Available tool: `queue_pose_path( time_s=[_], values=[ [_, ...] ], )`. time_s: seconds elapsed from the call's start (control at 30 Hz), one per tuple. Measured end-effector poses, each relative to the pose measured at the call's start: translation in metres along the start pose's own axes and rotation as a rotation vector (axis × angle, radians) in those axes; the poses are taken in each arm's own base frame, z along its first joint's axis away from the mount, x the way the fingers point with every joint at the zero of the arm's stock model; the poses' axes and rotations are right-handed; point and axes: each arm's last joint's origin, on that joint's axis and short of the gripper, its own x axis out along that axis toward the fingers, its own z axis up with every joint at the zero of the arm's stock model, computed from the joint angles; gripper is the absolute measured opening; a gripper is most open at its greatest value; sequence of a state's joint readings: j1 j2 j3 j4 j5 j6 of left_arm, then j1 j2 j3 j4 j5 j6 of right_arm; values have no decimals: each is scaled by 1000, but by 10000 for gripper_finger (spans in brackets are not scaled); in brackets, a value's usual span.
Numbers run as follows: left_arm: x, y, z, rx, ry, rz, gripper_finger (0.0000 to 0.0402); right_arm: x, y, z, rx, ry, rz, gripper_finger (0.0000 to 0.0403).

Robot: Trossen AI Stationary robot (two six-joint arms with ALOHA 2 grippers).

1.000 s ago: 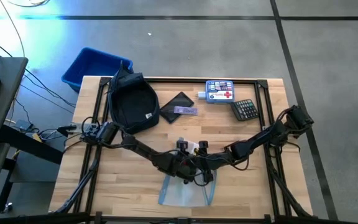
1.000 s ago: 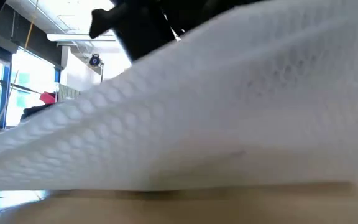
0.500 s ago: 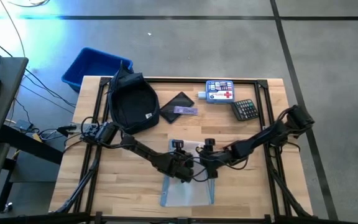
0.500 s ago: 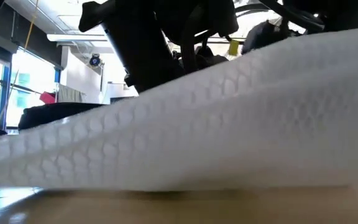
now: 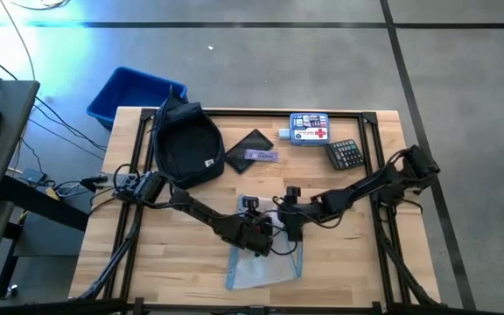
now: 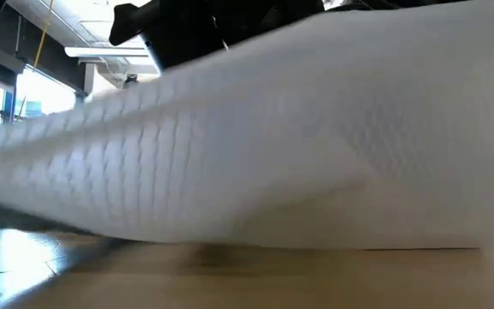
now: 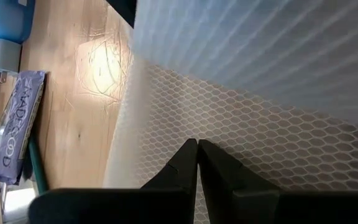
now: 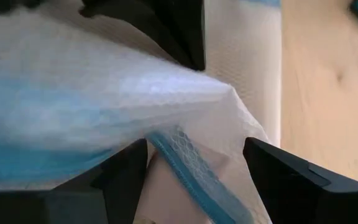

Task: Unpack backpack
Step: Remove the pink charger adapter from the transparent zipper bag

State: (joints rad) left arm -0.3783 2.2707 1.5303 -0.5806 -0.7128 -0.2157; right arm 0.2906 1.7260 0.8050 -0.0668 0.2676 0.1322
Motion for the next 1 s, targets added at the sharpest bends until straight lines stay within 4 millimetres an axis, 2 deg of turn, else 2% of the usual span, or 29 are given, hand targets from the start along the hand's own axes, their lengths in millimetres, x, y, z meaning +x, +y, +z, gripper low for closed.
queue_pose_path(
  time_s=[0.2, 0.37, 0.53, 0.77, 1.0],
  values=[
    [0, 0, 0, -1, 0, -2, 0, 19, -5, -10, 89, 86, 31, 257],
    [0, 0, 0, -11, 1, -2, 0, 19, -3, -12, 151, 112, 57, 254],
    [0, 0, -1, -10, 6, 0, 0, 4, 7, -11, 101, 103, 76, 233],
    [0, 0, -2, -3, 19, 3, 0, -31, 20, -9, 34, 75, 76, 214],
    [0, 0, -3, -9, 22, 5, 0, -44, 23, -15, 15, 125, 40, 214]
  ],
)
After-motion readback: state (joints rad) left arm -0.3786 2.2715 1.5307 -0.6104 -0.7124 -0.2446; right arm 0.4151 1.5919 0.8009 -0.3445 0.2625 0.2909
